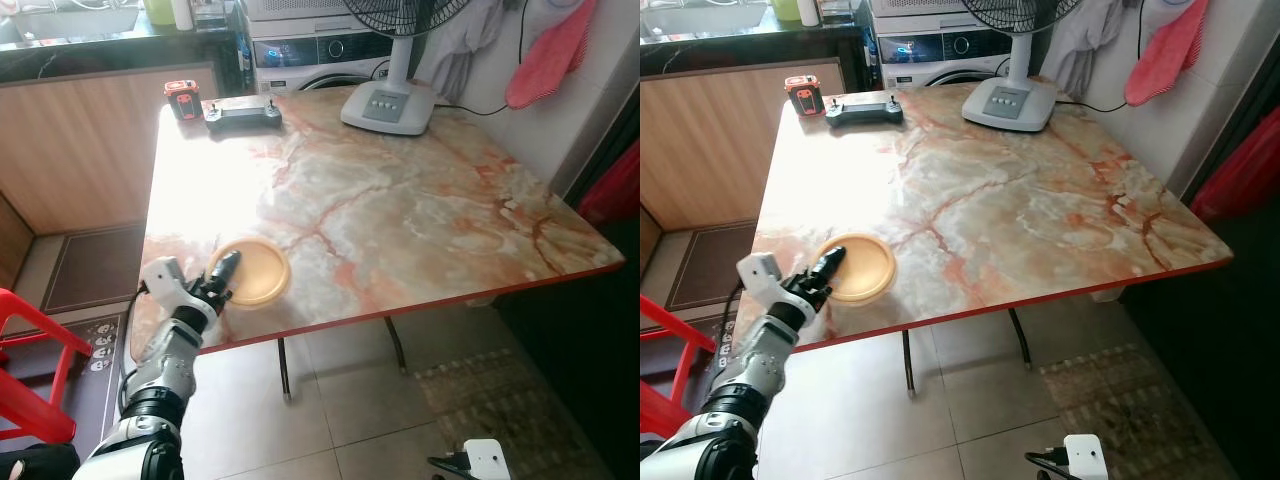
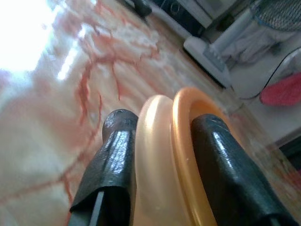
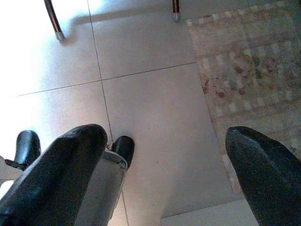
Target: Restocking fridge
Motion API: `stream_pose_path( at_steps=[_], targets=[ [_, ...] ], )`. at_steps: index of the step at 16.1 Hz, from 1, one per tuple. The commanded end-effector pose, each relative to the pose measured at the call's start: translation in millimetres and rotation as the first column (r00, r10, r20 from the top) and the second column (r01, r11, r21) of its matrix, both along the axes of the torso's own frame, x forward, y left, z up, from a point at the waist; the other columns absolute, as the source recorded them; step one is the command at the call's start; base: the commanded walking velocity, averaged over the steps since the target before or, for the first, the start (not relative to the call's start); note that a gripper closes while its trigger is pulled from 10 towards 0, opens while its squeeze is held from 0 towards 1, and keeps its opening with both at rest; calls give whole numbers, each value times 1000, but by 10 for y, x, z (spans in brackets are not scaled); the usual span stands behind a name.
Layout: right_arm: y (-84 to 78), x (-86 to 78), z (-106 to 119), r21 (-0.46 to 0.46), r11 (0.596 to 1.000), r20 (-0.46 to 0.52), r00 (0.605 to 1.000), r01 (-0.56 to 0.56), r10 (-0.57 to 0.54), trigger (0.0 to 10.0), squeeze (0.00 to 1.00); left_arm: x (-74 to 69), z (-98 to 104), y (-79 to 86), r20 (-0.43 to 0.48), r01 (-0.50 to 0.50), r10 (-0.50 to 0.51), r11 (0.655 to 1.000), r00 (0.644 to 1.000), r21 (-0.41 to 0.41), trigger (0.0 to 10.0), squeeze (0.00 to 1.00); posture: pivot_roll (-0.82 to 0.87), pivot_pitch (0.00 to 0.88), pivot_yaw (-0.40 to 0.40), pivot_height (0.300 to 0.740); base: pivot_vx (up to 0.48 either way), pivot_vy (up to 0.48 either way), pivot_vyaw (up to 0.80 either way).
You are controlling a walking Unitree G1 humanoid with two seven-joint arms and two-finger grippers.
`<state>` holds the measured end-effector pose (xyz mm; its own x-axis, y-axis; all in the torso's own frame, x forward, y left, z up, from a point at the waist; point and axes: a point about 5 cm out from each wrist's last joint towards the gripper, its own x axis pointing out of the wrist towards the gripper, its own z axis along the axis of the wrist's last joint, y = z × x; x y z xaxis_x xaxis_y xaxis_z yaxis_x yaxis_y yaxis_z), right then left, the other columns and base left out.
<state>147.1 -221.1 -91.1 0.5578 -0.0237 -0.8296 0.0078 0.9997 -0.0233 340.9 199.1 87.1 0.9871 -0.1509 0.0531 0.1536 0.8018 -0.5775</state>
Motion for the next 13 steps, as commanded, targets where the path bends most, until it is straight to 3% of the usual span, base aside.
stream_pose_path(
  at_steps=[1,5,9,10,11,13],
  targets=[
    [-4,-13,-4,3,1000,1,1000,20,-20,10000,0,14,89,52,35,-11,12,1000,999,-3,0,0,37,0,-29,740,0,0,0],
    [-13,-14,-2,1,1000,3,1000,25,-25,10000,0,59,288,-38,117,9,-6,1000,993,-29,0,0,38,0,-29,740,0,0,0],
    [-12,-18,-3,-1,999,7,999,32,-32,10000,0,88,455,-186,164,23,-27,999,986,30,0,0,35,0,-20,740,0,0,0],
    [-11,-20,-4,0,999,7,999,32,-32,10000,0,92,472,-185,166,-4,-2,999,986,33,1373,0,31,0,-17,740,0,0,0],
    [-11,-25,-6,0,999,7,999,35,-35,10000,0,93,486,-202,170,-24,13,998,985,59,10000,0,29,0,-18,740,0,0,0],
    [-8,-33,-9,0,999,11,999,51,-51,10000,0,83,523,-224,180,-70,47,990,983,123,10000,0,19,0,-7,740,0,0,0]
  ],
)
